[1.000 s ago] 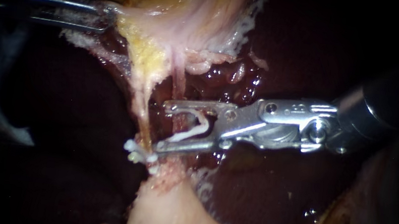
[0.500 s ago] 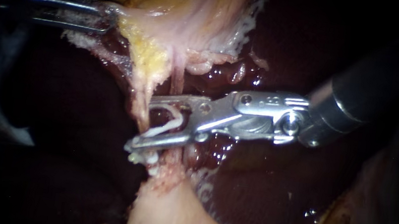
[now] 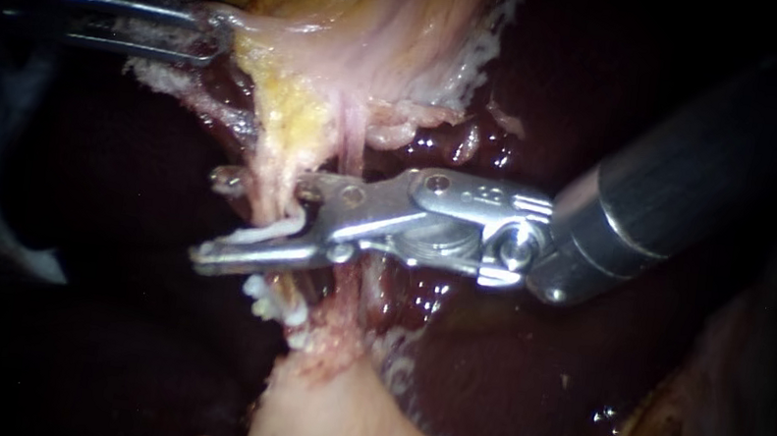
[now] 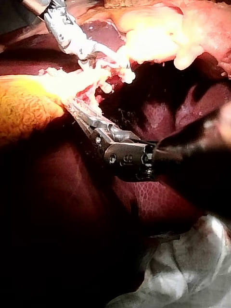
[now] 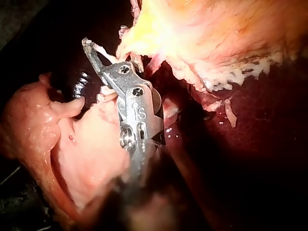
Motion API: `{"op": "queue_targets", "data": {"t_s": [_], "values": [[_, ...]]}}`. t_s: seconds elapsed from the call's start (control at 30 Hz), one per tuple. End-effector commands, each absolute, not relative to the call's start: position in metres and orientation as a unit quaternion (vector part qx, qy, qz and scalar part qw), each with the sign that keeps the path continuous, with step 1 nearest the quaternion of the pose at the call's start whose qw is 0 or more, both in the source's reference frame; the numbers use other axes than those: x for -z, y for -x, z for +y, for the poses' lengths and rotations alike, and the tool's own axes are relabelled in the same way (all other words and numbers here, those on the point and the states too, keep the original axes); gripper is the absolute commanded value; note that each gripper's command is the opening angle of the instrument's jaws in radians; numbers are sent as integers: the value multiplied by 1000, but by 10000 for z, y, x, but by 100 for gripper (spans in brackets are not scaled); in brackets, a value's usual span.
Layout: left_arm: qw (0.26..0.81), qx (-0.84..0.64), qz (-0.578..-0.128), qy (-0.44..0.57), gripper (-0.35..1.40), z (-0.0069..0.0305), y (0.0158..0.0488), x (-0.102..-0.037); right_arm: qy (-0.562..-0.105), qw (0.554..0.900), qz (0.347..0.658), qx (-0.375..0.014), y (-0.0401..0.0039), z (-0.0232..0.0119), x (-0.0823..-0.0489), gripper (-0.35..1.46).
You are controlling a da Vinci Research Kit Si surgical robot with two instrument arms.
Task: Clipping third clip left tube
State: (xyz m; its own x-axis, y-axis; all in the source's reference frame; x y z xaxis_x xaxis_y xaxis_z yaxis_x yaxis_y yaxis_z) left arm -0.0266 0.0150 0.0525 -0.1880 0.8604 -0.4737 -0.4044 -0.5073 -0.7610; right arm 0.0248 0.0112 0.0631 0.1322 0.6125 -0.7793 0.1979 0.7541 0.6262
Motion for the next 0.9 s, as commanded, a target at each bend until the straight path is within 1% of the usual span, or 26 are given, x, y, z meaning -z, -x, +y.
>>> {"op": "queue_targets", "data": {"t_s": [0.03, 0.13, 0.43, 0.63, 0.73, 0.8, 0.9], "values": [[433, -731, -243, 468, -35, 150, 267, -525, -316, 683, 641, -151, -249, 112, -628, 48], [432, -731, -244, 468, -35, 149, 268, -526, -319, 681, 642, -151, -250, 112, -618, 48], [432, -731, -244, 468, -35, 149, 266, -526, -334, 673, 642, -154, -246, 108, -567, 45], [432, -731, -244, 468, -35, 149, 266, -526, -334, 673, 641, -159, -247, 108, -559, 39], [432, -731, -244, 468, -35, 149, 266, -526, -347, 669, 633, -177, -245, 109, -561, 23], [431, -731, -244, 468, -35, 149, 266, -527, -351, 668, 630, -184, -243, 109, -563, 3], [431, -731, -245, 468, -35, 149, 266, -527, -361, 664, 625, -197, -242, 109, -565, -19]]}}
